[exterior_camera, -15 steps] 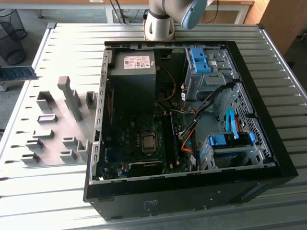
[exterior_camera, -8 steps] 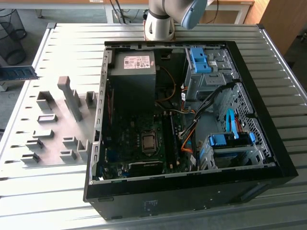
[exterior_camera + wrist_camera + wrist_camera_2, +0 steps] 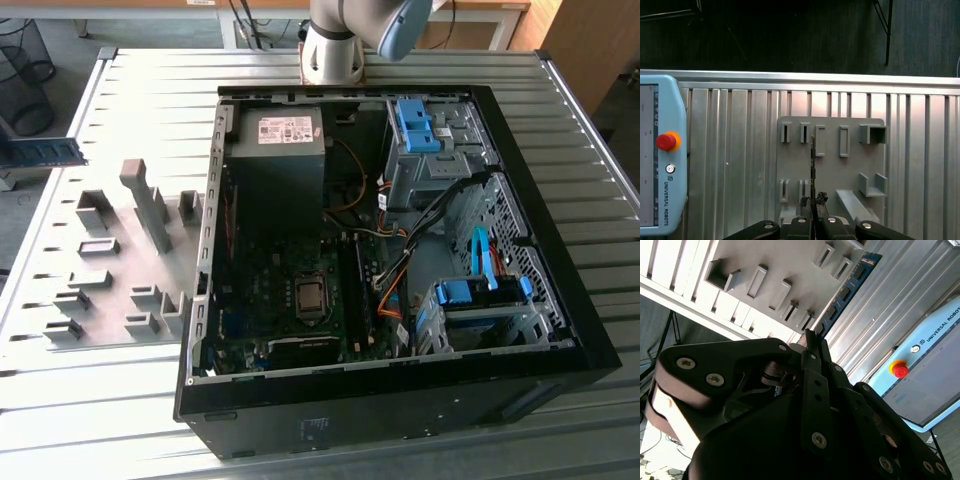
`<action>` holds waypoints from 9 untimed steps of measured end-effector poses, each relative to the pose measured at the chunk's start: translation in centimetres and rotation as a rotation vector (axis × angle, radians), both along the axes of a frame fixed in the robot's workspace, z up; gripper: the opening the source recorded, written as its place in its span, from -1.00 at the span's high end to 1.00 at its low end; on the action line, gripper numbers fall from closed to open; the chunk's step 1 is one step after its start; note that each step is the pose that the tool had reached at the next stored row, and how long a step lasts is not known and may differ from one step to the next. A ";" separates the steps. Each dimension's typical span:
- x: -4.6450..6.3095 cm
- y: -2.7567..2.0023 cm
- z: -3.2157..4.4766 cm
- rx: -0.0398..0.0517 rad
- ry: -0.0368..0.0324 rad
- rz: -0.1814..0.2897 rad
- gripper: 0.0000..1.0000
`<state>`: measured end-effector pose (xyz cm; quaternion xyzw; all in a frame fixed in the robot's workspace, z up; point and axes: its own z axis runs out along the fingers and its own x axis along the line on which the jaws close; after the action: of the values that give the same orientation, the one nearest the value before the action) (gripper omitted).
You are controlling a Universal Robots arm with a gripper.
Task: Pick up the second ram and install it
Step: 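Pick up the second ram and move it above second insertion slot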
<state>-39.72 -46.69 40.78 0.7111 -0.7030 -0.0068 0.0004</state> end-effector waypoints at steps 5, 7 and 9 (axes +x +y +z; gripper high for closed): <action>0.5 0.00 0.00 0.0000 0.0000 0.000 0.73; 0.7 0.00 0.00 0.0000 0.0000 0.000 0.73; 0.9 0.00 0.00 0.0000 0.0001 0.000 0.73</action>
<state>-38.86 -46.69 40.79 0.7111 -0.7030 -0.0068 0.0004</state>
